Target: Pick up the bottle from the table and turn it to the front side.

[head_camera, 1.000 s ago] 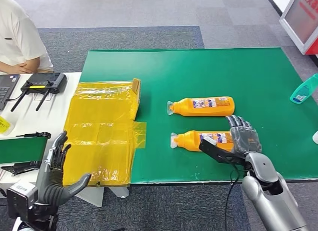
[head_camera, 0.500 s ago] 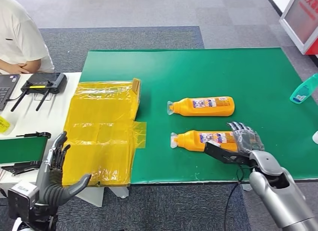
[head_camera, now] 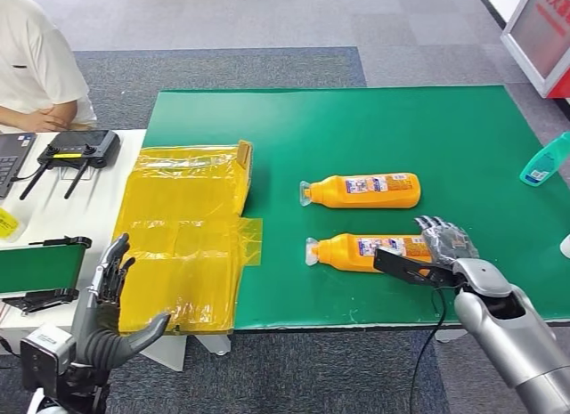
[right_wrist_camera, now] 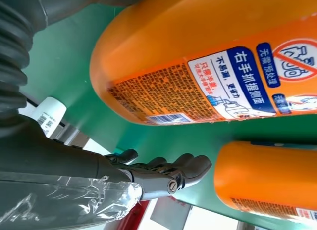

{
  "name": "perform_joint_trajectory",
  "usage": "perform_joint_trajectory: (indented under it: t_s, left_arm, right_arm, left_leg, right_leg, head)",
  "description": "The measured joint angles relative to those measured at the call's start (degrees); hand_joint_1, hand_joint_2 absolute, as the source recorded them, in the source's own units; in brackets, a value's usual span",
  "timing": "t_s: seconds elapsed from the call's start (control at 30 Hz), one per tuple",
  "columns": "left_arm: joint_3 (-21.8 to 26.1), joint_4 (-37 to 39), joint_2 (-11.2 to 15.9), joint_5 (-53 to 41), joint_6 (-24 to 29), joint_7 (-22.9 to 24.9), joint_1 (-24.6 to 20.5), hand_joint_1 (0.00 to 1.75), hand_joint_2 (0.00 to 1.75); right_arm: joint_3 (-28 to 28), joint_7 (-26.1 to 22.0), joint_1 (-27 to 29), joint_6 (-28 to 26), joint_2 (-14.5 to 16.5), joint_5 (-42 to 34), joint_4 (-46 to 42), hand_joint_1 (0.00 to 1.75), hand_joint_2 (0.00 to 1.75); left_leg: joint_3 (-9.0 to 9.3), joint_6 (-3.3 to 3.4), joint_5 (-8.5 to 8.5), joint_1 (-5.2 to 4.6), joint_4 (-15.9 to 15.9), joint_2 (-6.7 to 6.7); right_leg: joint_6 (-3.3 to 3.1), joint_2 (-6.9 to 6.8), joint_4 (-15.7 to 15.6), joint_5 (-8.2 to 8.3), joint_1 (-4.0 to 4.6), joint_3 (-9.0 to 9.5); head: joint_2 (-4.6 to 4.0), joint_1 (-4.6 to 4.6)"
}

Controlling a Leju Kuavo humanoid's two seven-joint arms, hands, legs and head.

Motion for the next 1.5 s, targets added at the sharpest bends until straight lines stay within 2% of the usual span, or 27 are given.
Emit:
perform_joint_trajectory:
  t_s: [0.2,0.6,0.63,0.67,0.73,0.77,0.8,1.27,1.4,1.5]
  left_arm:
    - [-0.9,0.5,0.3,0.3,0.2,0.3,-0.2,0.00,1.75]
    - [-2.3,1.6,1.0,1.1,0.4,0.7,-1.1,0.00,1.75]
    - [-2.5,1.7,1.0,1.2,0.4,0.7,-1.1,0.00,1.75]
    - [-2.6,1.7,1.1,1.3,0.4,0.7,-1.2,0.00,1.75]
    - [-2.8,1.9,1.2,1.4,0.4,0.7,-1.2,0.00,1.75]
    - [-2.9,2.0,1.3,1.4,0.5,0.7,-1.3,0.00,1.75]
    - [-3.0,2.1,1.4,1.4,0.5,0.7,-1.4,0.00,1.75]
    - [-3.6,2.9,2.0,1.7,0.8,0.6,-1.7,0.00,1.75]
    - [-3.7,3.0,2.1,1.7,0.9,0.5,-1.7,0.00,1.75]
    - [-3.9,3.0,2.0,2.0,0.9,0.5,-1.5,0.00,1.75]
  right_arm:
    - [2.2,0.0,-2.3,-0.4,0.6,0.2,2.9,0.00,1.75]
    - [7.3,-0.1,-7.0,-0.7,4.8,0.0,10.0,0.01,1.75]
    - [7.7,-0.1,-7.2,-0.7,5.0,-0.2,10.7,0.27,1.75]
    - [8.0,-0.3,-7.3,-0.7,5.1,-0.4,11.3,0.61,1.75]
    - [8.7,-0.5,-7.7,-0.6,5.3,-0.9,12.3,1.45,1.75]
    - [9.0,-0.6,-7.9,-0.6,5.3,-1.0,12.7,1.64,1.75]
    - [9.3,-0.7,-8.2,-0.6,5.3,-1.2,13.1,1.73,1.75]
    - [11.5,-0.7,-9.6,-0.9,5.4,-4.5,15.1,1.75,1.75]
    - [11.1,-1.4,-8.8,-3.0,5.4,-7.2,14.4,1.75,1.75]
    - [9.4,-2.4,-5.7,-6.2,5.9,-9.3,10.9,1.75,1.75]
  left_leg:
    - [-0.02,0.00,0.00,0.00,0.0,0.00]
    - [-0.01,-0.03,0.04,0.00,0.0,0.00]
    - [-0.01,-0.03,0.04,0.00,0.0,0.00]
    - [-0.01,-0.03,0.04,0.00,0.0,0.00]
    - [0.00,-0.03,0.03,0.00,0.0,0.00]
    - [0.01,-0.03,0.03,0.00,0.0,0.00]
    - [0.01,-0.03,0.03,0.00,0.0,0.01]
    - [0.04,-0.02,0.11,0.01,0.0,0.01]
    - [0.05,-0.02,0.11,0.01,0.0,0.01]
    - [0.04,-0.03,0.10,0.01,0.0,0.00]
  right_leg:
    - [0.01,0.01,0.0,0.01,0.00,-0.01]
    - [0.02,0.00,0.0,0.02,0.00,-0.01]
    - [0.02,0.00,0.0,0.02,0.00,-0.01]
    - [0.02,0.00,0.0,0.02,0.00,-0.01]
    - [0.02,0.01,0.0,0.03,0.00,-0.01]
    - [0.02,0.01,0.0,0.03,0.00,-0.01]
    - [0.02,0.01,0.0,0.03,0.00,0.00]
    - [-0.02,0.01,0.0,0.12,0.01,0.00]
    - [-0.03,0.01,0.0,0.12,0.01,0.00]
    - [-0.03,0.01,0.0,0.12,0.03,0.02]
  head:
    - [0.00,-0.01]
    - [0.00,-0.01]
    - [0.00,-0.01]
    - [0.00,-0.01]
    - [0.00,-0.01]
    - [0.00,-0.01]
    - [0.00,-0.01]
    - [0.00,-0.01]
    - [0.00,-0.02]
    - [0.00,-0.01]
